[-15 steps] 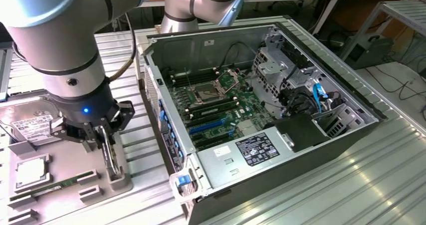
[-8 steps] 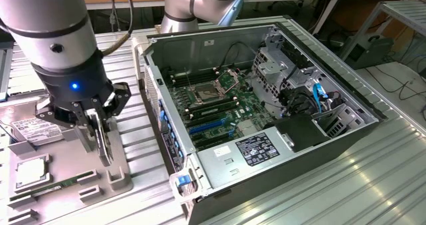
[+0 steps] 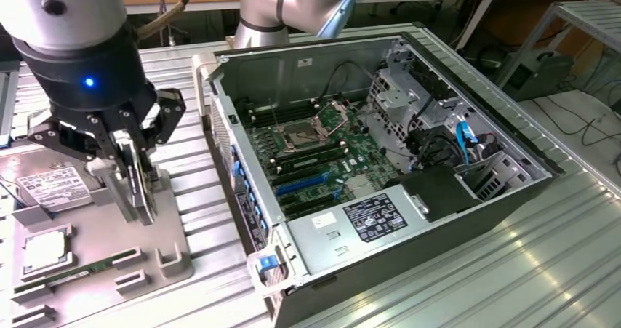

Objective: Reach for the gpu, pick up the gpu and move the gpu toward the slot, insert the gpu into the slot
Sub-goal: 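Pick up the gpu and move the gpu toward the slot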

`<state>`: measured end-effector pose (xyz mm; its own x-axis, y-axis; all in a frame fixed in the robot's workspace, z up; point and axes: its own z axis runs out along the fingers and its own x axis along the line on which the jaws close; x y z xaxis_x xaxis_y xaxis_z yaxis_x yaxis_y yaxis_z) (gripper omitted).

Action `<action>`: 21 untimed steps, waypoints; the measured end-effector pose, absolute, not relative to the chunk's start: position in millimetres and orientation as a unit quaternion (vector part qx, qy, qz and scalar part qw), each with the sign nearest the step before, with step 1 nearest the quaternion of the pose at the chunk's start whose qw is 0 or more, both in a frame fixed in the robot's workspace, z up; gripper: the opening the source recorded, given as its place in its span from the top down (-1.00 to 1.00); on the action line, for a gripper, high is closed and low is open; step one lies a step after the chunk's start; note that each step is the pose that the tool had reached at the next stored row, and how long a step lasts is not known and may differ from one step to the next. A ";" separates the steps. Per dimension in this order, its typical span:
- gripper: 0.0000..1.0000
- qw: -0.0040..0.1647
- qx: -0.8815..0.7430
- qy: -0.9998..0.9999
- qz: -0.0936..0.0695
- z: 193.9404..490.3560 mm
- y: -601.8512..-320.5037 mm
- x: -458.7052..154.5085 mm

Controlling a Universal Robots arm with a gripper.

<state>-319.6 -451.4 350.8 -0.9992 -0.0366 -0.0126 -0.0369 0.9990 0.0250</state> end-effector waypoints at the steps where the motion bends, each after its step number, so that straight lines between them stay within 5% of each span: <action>1: 0.46 0.006 -0.018 1.000 0.013 355.3 -451.4 -319.6; 14: 0.46 0.006 -0.018 1.000 0.013 427.4 -451.4 -319.6; 21: 0.46 0.006 -0.018 1.000 0.013 432.6 -451.4 -308.3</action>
